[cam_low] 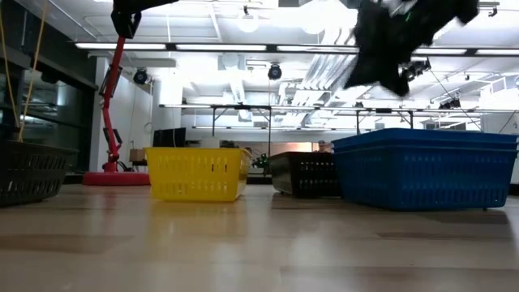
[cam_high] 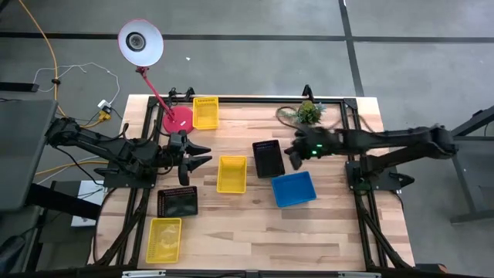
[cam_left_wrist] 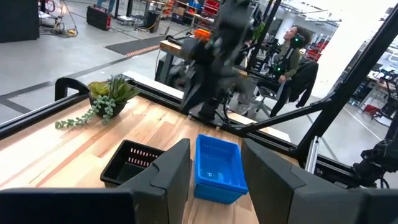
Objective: Stack baskets by color
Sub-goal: Stack the left black bin on the right black bin
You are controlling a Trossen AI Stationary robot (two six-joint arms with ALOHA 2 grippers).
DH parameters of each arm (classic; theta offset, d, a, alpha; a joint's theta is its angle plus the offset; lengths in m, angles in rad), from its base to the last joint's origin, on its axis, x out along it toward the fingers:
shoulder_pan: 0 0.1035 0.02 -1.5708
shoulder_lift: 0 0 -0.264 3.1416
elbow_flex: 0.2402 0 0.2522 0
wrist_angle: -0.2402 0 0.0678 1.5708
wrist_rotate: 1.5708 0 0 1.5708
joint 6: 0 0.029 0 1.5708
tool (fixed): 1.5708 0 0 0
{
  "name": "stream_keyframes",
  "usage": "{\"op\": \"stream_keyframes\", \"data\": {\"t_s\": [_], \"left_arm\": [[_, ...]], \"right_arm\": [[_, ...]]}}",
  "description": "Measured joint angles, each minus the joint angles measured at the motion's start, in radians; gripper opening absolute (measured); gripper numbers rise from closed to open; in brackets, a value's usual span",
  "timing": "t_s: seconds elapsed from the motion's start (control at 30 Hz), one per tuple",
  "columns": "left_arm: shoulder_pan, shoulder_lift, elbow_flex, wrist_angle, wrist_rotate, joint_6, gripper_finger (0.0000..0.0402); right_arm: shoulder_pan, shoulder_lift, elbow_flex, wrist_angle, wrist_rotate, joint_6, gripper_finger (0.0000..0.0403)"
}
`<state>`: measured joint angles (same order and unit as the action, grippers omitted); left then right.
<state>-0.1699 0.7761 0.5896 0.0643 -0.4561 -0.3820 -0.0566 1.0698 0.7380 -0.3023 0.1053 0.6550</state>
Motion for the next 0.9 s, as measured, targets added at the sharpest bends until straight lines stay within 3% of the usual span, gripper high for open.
{"op": "stream_keyframes", "data": {"t_s": [0.17, 0.33, 0.63, 0.9], "left_arm": [[0.000, 0.000, 0.000, -0.002, 0.028, 0.000, 0.0131], [0.001, 0.000, 0.008, -0.078, 0.092, 0.039, 0.0131], [0.007, 0.067, 0.177, -0.701, 0.212, -0.061, 0.0141], [-0.081, 0.197, 0.177, -0.967, 0.306, -0.232, 0.0202]], "right_arm": [[0.122, -0.132, 0.000, 0.126, 0.136, -0.115, 0.0000], [0.212, -0.156, 0.000, 0.196, 0.273, -0.156, 0.0000], [0.226, -0.154, 0.000, 0.213, 0.278, -0.166, 0.0000], [0.226, -0.154, 0.000, 0.186, 0.266, -0.163, 0.0000]]}}
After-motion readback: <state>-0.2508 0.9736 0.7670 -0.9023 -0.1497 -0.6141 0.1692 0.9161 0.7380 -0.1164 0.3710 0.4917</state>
